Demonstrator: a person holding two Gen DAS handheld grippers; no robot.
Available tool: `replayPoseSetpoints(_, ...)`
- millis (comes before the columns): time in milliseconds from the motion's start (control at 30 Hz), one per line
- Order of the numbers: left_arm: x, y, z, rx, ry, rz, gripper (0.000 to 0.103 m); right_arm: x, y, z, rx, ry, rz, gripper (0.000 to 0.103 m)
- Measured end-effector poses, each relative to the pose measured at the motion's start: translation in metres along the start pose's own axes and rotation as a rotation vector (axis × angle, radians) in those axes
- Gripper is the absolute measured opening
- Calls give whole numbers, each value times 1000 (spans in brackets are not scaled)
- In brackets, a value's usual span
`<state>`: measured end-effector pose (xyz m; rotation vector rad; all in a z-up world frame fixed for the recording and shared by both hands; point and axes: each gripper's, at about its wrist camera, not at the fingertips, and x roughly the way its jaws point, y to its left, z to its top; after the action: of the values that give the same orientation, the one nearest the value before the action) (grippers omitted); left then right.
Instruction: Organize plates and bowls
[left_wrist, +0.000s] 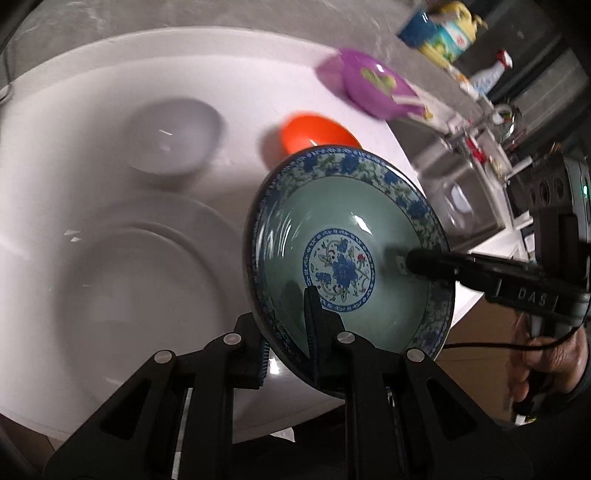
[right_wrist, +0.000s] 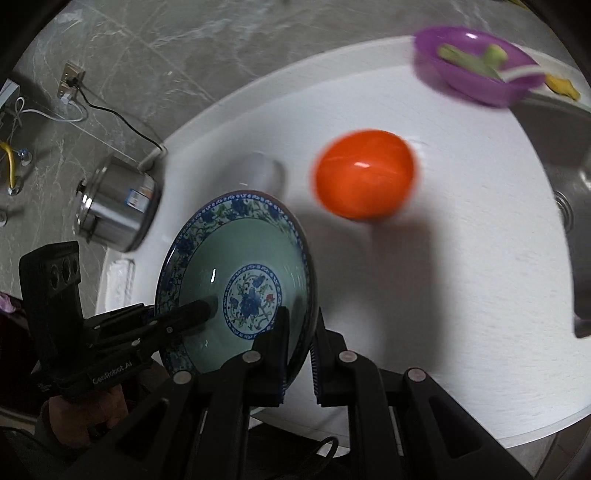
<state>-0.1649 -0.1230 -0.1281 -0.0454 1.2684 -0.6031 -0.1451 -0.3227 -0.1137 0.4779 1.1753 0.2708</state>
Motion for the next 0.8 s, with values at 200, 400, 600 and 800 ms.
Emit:
replayPoseSetpoints(200, 53, -41, -21, -8, 38, 8, 16, 1, -61, -13, -11, 52, -28, 13)
replayPoseSetpoints(400, 91, -57, -24, -10, 45, 54, 16, 11, -85, -19, -29, 63, -50, 13)
replayPoseSetpoints(600, 107, -61, -25, -16, 46, 71, 16, 13, -94, -21, -36, 65, -47, 13)
replayPoseSetpoints(800, 109, -59, -9, -18, 30, 80, 16, 16, -98, -23, -35, 65, -43, 13)
